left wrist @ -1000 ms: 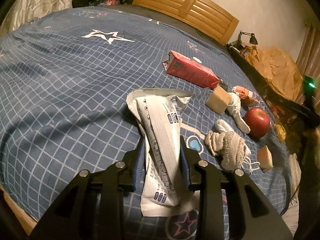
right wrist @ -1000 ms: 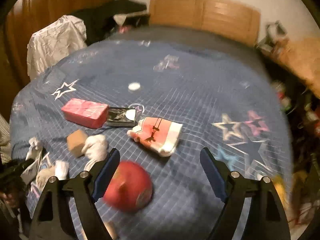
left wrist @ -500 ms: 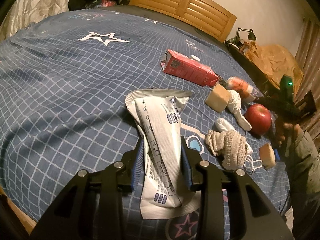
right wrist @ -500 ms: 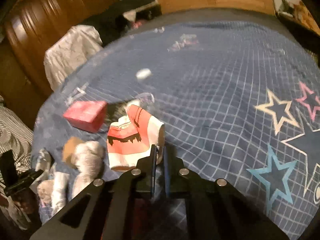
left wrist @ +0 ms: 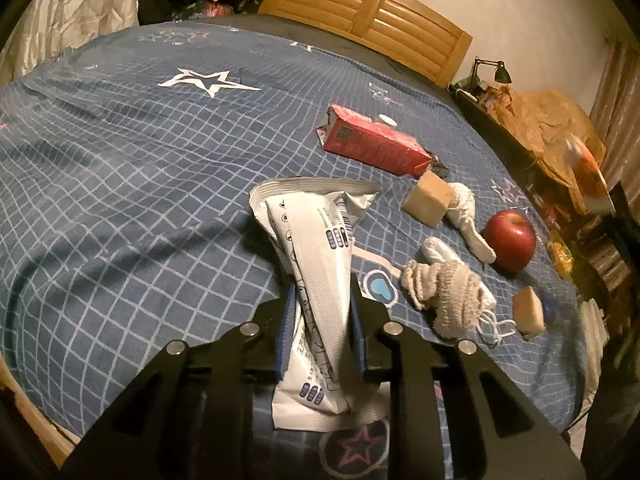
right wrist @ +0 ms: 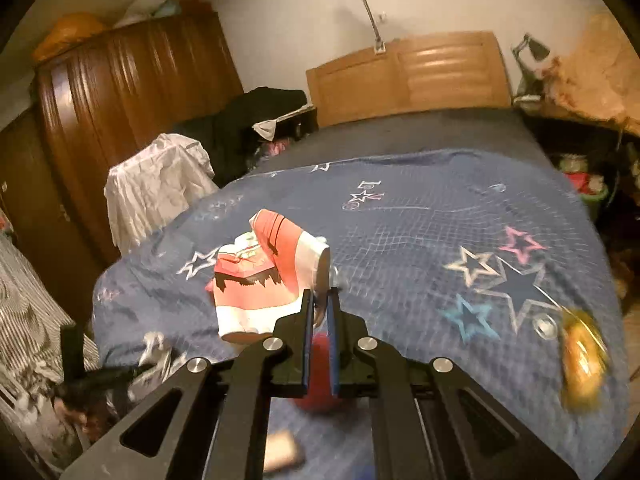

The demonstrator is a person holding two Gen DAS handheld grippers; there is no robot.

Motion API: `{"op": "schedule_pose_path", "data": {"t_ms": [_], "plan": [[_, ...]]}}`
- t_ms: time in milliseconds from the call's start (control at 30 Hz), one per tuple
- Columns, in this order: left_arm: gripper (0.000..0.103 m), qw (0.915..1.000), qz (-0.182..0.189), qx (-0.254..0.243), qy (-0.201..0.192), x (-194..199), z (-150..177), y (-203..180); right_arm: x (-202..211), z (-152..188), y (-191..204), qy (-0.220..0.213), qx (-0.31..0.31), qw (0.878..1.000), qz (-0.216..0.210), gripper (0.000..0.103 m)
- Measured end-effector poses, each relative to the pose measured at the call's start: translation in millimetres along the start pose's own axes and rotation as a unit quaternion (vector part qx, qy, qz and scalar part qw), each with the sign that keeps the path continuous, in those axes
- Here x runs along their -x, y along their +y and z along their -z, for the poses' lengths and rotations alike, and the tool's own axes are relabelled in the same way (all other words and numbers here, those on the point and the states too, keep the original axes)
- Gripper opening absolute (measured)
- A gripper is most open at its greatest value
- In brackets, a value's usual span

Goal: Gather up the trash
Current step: 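Carry the wrapper and paper bag in both tools over the white bucket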

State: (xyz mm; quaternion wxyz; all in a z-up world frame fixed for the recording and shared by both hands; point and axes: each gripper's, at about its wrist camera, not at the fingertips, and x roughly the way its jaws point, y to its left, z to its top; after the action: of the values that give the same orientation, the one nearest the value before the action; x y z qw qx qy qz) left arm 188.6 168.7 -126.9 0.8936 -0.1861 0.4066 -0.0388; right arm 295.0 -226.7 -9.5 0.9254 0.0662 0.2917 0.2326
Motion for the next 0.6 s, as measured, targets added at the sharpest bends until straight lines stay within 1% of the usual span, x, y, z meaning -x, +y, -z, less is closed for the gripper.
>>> {"op": "schedule_pose_path", "data": {"t_ms": [67,133,167,200,300,367,433,500,600], "plan": [[0.021,1.0,0.0,0.006,-0.003,6.8,1.9,-0.7,26.1,18.7,9.3,-0.007,-0.01,1.0,-0.007,0.008],[0.021,0.9999,0.001,0.003,-0.01,16.7,2.3,-4.9,51.8,38.2,16.8,-0.014,-0.021,1.0,0.005,0.008],[0.021,0.9999,-0.001,0.0,-0.015,21.7,2.1,-8.1,60.7,44.1,18.5,-0.018,-0.027,0.999,0.004,0.008],[0.021,0.9997,-0.004,-0.004,-0.024,28.9,1.1,-12.6,74.8,51.9,19.8,-0.027,-0.039,0.999,0.008,0.008],[0.021,0.9983,-0.014,-0.02,-0.054,54.4,-3.5,-31.5,100.2,65.2,24.0,-0.041,-0.048,0.998,0.028,0.008],[0.021,0.9964,-0.015,-0.037,-0.075,74.7,-7.1,-52.3,118.4,71.4,25.4,-0.054,-0.056,0.996,0.037,0.008],[0.021,0.9939,-0.008,-0.06,-0.092,90.6,-10.0,-76.5,142.0,75.4,29.0,-0.071,-0.049,0.994,0.064,0.008],[0.021,0.9921,0.007,-0.078,-0.099,99.8,-12.1,-100.3,165.7,77.7,30.4,-0.086,-0.048,0.992,0.082,0.008],[0.021,0.9879,0.038,-0.114,-0.098,104.9,-14.4,-149.4,201.7,79.6,24.1,-0.108,-0.051,0.986,0.116,0.008]]}}
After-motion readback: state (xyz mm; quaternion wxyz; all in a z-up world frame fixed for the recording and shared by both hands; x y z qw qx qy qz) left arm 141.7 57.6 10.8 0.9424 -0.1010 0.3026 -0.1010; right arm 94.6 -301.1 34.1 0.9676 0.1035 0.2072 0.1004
